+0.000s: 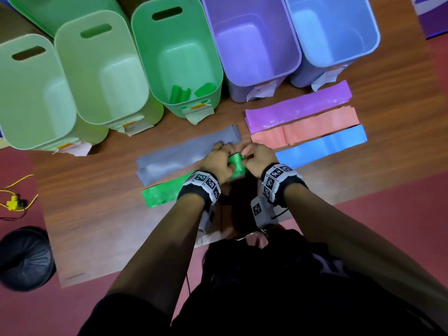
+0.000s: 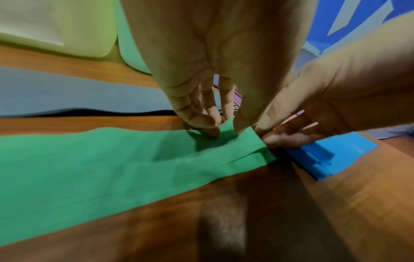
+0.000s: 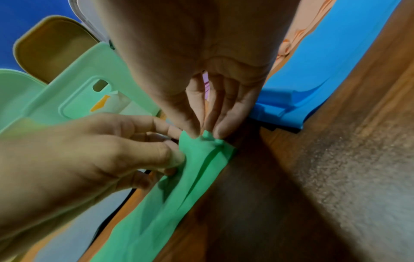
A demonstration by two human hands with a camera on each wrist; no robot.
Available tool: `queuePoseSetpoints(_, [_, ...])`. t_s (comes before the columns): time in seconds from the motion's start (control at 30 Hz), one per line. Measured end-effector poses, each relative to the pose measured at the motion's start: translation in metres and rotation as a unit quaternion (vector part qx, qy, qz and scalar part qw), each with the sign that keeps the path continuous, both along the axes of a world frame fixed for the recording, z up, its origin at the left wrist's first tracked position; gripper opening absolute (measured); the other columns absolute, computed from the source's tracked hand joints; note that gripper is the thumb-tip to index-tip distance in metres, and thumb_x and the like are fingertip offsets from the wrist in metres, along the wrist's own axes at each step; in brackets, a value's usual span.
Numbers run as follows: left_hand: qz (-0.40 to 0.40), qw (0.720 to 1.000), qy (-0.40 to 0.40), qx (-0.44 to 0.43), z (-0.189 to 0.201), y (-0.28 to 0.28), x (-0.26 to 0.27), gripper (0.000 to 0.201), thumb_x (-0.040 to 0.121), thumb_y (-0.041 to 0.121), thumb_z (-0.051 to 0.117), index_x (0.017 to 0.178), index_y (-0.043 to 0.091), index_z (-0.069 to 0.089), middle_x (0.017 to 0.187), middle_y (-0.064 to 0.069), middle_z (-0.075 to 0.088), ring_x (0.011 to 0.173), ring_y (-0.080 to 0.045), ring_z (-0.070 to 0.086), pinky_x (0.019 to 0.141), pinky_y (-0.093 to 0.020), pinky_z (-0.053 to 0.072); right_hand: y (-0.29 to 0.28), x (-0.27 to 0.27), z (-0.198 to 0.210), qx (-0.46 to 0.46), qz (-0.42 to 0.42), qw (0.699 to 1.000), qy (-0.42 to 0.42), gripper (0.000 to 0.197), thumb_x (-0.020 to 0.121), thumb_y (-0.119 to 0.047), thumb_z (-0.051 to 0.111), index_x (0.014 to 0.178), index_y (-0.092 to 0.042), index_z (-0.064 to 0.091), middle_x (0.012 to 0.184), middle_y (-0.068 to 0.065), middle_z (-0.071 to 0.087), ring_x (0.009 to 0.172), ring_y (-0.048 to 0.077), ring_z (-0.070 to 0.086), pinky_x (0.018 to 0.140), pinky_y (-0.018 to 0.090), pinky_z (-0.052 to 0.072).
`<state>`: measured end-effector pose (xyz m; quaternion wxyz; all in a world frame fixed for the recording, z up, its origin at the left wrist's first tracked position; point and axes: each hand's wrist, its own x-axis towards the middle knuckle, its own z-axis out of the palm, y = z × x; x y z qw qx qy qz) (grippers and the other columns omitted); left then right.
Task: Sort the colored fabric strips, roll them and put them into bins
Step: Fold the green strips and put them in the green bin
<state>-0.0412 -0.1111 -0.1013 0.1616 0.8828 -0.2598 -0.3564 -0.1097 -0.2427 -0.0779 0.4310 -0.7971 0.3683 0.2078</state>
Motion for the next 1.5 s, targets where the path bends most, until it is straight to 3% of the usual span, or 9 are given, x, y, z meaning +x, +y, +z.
queuePoseSetpoints(0.1, [-0.002, 1.0, 0.006, -0.008, -0.001, -0.006, 0.002, 0.043, 0.085, 0.015, 0.062, 0.126, 0.02, 0.055, 0.139, -0.009, 0.049, 0.132, -0.025, 0.047, 0.103, -0.029, 0.041, -0.001, 0.001, -0.007, 0.01, 0.007, 1.0, 0.02, 0.022, 0.079, -0.004, 0.064, 0.092, -0.021, 0.067, 0.097, -0.009, 0.069, 0.097, 0.013, 0.066, 0.083, 0.017, 0.046])
queuePoseSetpoints(0.23, [0.003, 1.0, 0.01, -0.014, 0.003, -0.01, 0.005, 0.023, 0.084, 0.018, 0.064, 0.106, 0.023, 0.061, 0.128, -0.007, 0.057, 0.113, -0.027, 0.06, 0.097, -0.035, 0.049, -0.003, 0.005, -0.006, 0.004, 0.043, 0.999, 0.025, 0.021, 0.08, -0.006, 0.066, 0.092, -0.022, 0.07, 0.1, -0.009, 0.07, 0.097, 0.011, 0.064, 0.081, 0.014, 0.043])
queuePoseSetpoints(0.43, [0.03, 0.997, 0.017, -0.062, 0.017, -0.005, 0.015, 0.011, 0.084, 0.012, 0.061, 0.088, 0.022, 0.064, 0.089, 0.006, 0.064, 0.088, -0.018, 0.065, 0.084, -0.029, 0.053, -0.001, 0.007, 0.004, -0.002, 0.043, 0.999, 0.014, 0.018, 0.082, -0.01, 0.069, 0.084, -0.027, 0.066, 0.096, -0.011, 0.064, 0.093, 0.012, 0.06, 0.076, 0.016, 0.039])
queuePoseSetpoints(0.6, [0.062, 0.994, 0.006, -0.089, 0.034, 0.001, 0.021, 0.017, 0.082, 0.013, 0.059, 0.093, 0.023, 0.067, 0.083, 0.007, 0.066, 0.082, -0.017, 0.064, 0.079, -0.029, 0.053, 0.006, 0.018, 0.022, 0.004, 0.012, 0.999, -0.046, 0.021, 0.081, -0.008, 0.069, 0.075, -0.026, 0.06, 0.087, -0.01, 0.063, 0.089, 0.011, 0.06, 0.074, 0.017, 0.038])
queuePoseSetpoints(0.73, [0.097, 0.987, -0.014, -0.128, 0.055, 0.016, 0.029, 0.017, 0.084, 0.011, 0.057, 0.093, 0.022, 0.068, 0.088, 0.002, 0.068, 0.086, -0.023, 0.065, 0.082, -0.032, 0.052, 0.012, 0.032, 0.041, 0.023, 0.016, 0.994, -0.11, 0.016, 0.079, -0.004, 0.069, 0.083, -0.019, 0.064, 0.082, -0.006, 0.066, 0.08, 0.01, 0.062, 0.059, 0.01, 0.041])
queuePoseSetpoints(0.93, [0.159, 0.967, -0.056, -0.191, 0.089, 0.051, 0.044, 0.014, 0.085, 0.012, 0.057, 0.09, 0.022, 0.067, 0.081, 0.002, 0.068, 0.075, -0.018, 0.061, 0.076, -0.028, 0.051, 0.038, 0.056, 0.072, 0.036, 0.016, 0.983, -0.182, 0.017, 0.077, -0.003, 0.072, 0.082, -0.018, 0.066, 0.068, -0.007, 0.059, 0.067, 0.004, 0.055, 0.063, 0.008, 0.041])
queuePoseSetpoints(1.07, [0.181, 0.951, -0.043, -0.247, 0.111, 0.078, 0.052, 0.011, 0.086, 0.007, 0.06, 0.09, 0.018, 0.061, 0.07, 0.006, 0.056, 0.061, -0.009, 0.051, 0.064, -0.025, 0.042, 0.061, 0.071, 0.09, 0.062, 0.012, 0.972, -0.225, 0.023, 0.076, -0.005, 0.076, 0.074, -0.025, 0.064, 0.068, -0.004, 0.06, 0.069, 0.01, 0.057, 0.074, 0.027, 0.048])
queuePoseSetpoints(1.3, [0.174, 0.936, -0.031, -0.304, 0.127, 0.118, 0.066, 0.02, 0.084, 0.01, 0.059, 0.095, 0.027, 0.064, 0.067, 0.006, 0.051, 0.055, -0.006, 0.045, 0.06, -0.025, 0.039, 0.089, 0.077, 0.116, 0.11, 0.01, 0.954, -0.279, 0.023, 0.08, 0.014, 0.071, 0.101, 0.008, 0.067, 0.079, 0.0, 0.066, 0.066, -0.006, 0.063, 0.071, 0.012, 0.05])
queuePoseSetpoints(1.5, [0.188, 0.922, -0.011, -0.34, 0.14, 0.118, 0.067, 0.011, 0.09, 0.0, 0.06, 0.092, 0.01, 0.064, 0.069, 0.006, 0.05, 0.051, 0.005, 0.043, 0.059, -0.009, 0.036, 0.087, 0.075, 0.124, 0.076, -0.014, 0.959, -0.272, 0.023, 0.078, -0.001, 0.079, 0.081, -0.02, 0.067, 0.071, -0.003, 0.066, 0.066, 0.005, 0.06, 0.067, 0.016, 0.045])
